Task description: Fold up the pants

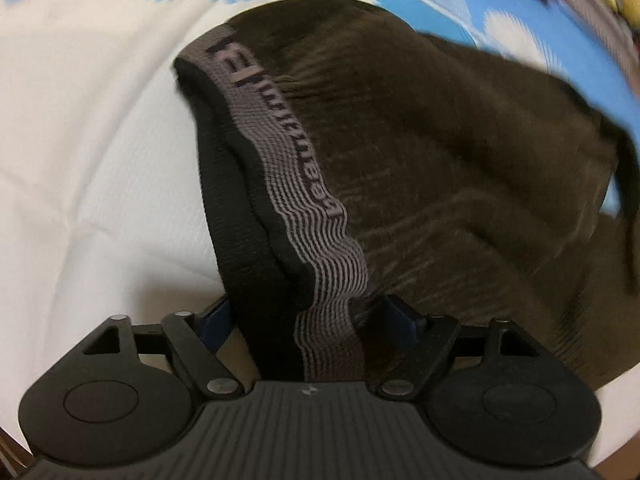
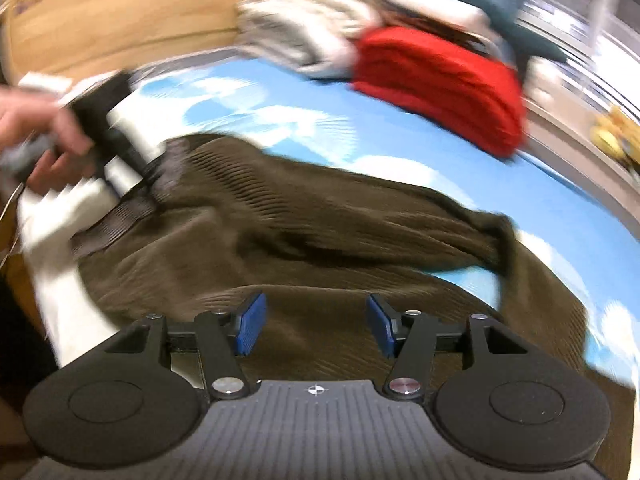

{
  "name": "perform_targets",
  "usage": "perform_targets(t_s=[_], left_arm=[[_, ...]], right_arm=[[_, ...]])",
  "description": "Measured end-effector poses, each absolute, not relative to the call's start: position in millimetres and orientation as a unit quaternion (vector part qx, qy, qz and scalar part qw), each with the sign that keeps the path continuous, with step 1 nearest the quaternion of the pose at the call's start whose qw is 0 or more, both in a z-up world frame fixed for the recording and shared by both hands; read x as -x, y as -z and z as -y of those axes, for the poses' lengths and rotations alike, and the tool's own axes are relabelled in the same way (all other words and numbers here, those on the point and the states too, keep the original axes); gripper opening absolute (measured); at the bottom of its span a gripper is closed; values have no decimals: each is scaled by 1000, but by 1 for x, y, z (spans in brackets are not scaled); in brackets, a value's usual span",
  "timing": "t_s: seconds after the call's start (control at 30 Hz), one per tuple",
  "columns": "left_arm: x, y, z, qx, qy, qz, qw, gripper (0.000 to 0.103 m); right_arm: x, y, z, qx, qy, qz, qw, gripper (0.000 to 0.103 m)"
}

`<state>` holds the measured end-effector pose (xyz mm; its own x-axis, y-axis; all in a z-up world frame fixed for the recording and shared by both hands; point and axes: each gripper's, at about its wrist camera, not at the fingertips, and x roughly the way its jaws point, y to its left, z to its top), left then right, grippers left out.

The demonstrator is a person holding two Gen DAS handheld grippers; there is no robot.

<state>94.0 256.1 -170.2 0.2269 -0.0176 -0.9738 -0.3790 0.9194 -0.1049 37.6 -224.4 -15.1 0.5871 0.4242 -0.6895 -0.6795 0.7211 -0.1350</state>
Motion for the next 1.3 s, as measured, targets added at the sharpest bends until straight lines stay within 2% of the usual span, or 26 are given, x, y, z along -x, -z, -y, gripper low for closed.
perform_targets(t_s=[0.03,0.17,0.23,0.37,0.5,0.57,0.63,0.8,0.97,1.0,1.03,1.1,1.13,1.17,1.2,1.3], left_arm=[[-94,169,-249,122,-119,-613,771,72],[-93,155,-225,-31,-138,-579,803,34],[-92,150,-232,-46,-166,-567,806,31],[-88,150,-244,-90,-224,-552,798,28],[-82,151,-231,-152,-235,-547,789,30],[-79,141,-231,-127,-228,-540,801,40],[-75,126,-236,-81,-234,-532,810,45],[-76,74,-220,29,-219,-499,838,45],[-59,15,-172,53,-135,-448,882,52],[-54,14,-162,53,-119,-444,886,52],[-53,15,-152,51,-109,-446,887,52],[-50,44,-138,46,-95,-462,881,52],[-51,69,-133,48,-91,-501,859,47],[-55,94,-130,54,-99,-570,814,31],[-57,103,-129,64,-98,-588,800,29],[-68,97,-119,73,-56,-567,818,29]], right_arm=[[-44,12,236,179,-292,-333,878,58],[-61,7,283,106,-207,-363,902,58],[-64,2,307,74,-171,-360,914,57],[-65,-8,359,3,-106,-338,935,57],[-66,-10,417,-55,-25,-311,948,57],[-66,-7,447,-81,12,-307,948,57],[-65,-4,471,-101,39,-308,945,57],[-65,-2,517,-97,79,-316,941,57],[-65,10,570,-107,120,-329,931,57],[-65,14,581,-116,124,-334,927,55],[-65,17,592,-128,129,-338,923,49],[-66,25,609,-152,141,-345,915,43],[-67,31,619,-172,145,-349,909,42],[-68,36,625,-188,147,-355,904,42],[-71,44,632,-208,149,-364,896,42],[-82,67,645,-265,148,-388,870,43]])
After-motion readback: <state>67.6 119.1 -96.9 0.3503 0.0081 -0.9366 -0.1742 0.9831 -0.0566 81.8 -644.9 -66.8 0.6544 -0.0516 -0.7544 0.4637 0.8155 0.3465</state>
